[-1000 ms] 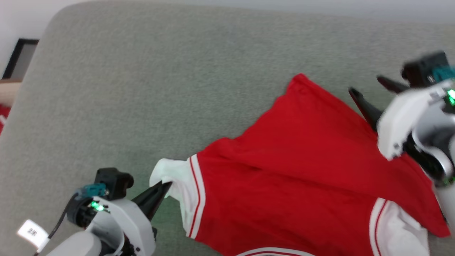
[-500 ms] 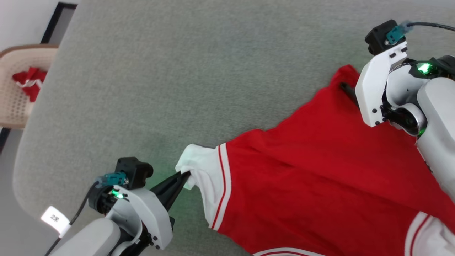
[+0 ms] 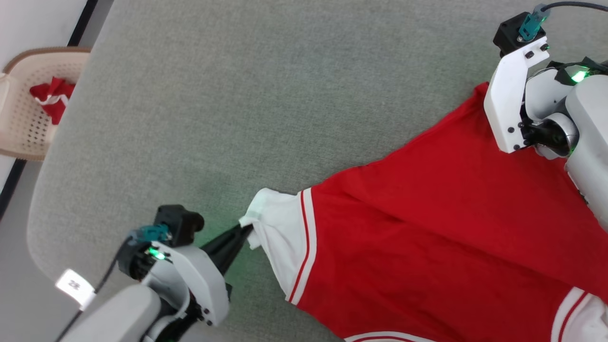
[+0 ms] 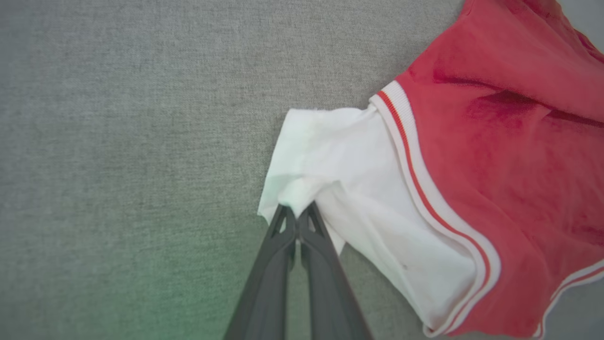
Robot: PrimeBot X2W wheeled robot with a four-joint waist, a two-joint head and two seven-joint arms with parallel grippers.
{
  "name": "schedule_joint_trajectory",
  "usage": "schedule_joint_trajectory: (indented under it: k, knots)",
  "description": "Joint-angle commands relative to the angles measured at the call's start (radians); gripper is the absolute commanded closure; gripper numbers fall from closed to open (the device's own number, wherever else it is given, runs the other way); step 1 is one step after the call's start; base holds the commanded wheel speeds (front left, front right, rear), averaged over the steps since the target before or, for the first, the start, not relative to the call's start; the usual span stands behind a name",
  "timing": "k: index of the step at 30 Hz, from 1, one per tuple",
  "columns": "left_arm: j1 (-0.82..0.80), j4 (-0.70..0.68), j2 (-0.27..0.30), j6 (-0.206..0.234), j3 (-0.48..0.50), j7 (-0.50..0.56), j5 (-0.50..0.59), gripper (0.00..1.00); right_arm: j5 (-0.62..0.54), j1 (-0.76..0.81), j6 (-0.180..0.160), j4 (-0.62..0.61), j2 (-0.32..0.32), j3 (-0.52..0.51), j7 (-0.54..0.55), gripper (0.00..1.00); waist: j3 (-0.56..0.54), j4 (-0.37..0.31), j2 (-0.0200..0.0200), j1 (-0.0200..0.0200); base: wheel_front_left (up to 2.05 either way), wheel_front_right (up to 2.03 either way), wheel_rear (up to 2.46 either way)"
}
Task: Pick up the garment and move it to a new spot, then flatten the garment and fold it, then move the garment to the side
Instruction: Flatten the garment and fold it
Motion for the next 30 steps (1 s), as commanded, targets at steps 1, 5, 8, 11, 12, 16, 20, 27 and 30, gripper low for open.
schedule_joint_trajectory:
  k: [1,5,8,11,12,16,20,27,30]
  knots:
    - [-0.017,-0.004,0.014,0.000,0.007,0.004,-0.002,1.00,0.023,0.009,-0.003,0.016,-0.002,0.010,-0.023,1.00,-0.015,-0.015,0.0000,0.0000,0.00,0.00,0.00]
    - [-0.041,-0.029,0.053,0.022,0.033,0.021,-0.003,1.00,0.056,-0.013,-0.002,-0.024,-0.021,0.024,-0.076,1.00,-0.047,-0.045,0.0000,0.0000,0.00,0.00,0.00]
    - [-0.079,-0.049,0.084,0.053,0.061,0.052,0.000,1.00,0.092,-0.017,-0.002,-0.062,-0.048,0.020,-0.123,1.00,-0.077,-0.069,0.0000,0.0000,0.00,0.00,0.00]
    - [-0.135,-0.070,0.122,0.069,0.085,0.096,0.005,1.00,0.124,-0.015,-0.002,-0.099,-0.088,0.010,-0.164,1.00,-0.108,-0.096,0.0000,0.0000,0.00,0.00,0.00]
    - [-0.156,-0.075,0.135,0.072,0.092,0.110,0.007,1.00,0.134,-0.016,-0.002,-0.110,-0.098,0.005,-0.176,1.00,-0.118,-0.106,0.0000,0.0000,0.00,0.00,0.00]
    - [-0.259,-0.084,0.167,0.067,0.115,0.172,0.018,1.00,0.204,-0.010,-0.002,-0.159,-0.124,-0.045,-0.212,1.00,-0.157,-0.144,0.0000,0.0000,0.00,0.00,0.00]
    - [-0.381,-0.063,0.174,0.053,0.130,0.234,0.028,1.00,0.215,-0.030,-0.002,-0.198,-0.159,-0.077,-0.241,1.00,-0.196,-0.179,0.0000,0.0000,0.00,0.00,0.00]
    - [-0.609,0.043,0.139,0.000,0.127,0.311,0.067,1.00,0.207,-0.049,-0.002,-0.223,-0.177,-0.160,-0.289,1.00,-0.245,-0.228,0.0000,0.0000,0.00,0.00,0.00]
    - [-0.704,0.105,0.116,-0.017,0.127,0.322,0.085,1.00,0.187,-0.065,-0.002,-0.219,-0.168,-0.204,-0.323,1.00,-0.258,-0.242,0.0000,0.0000,0.00,0.00,0.00]
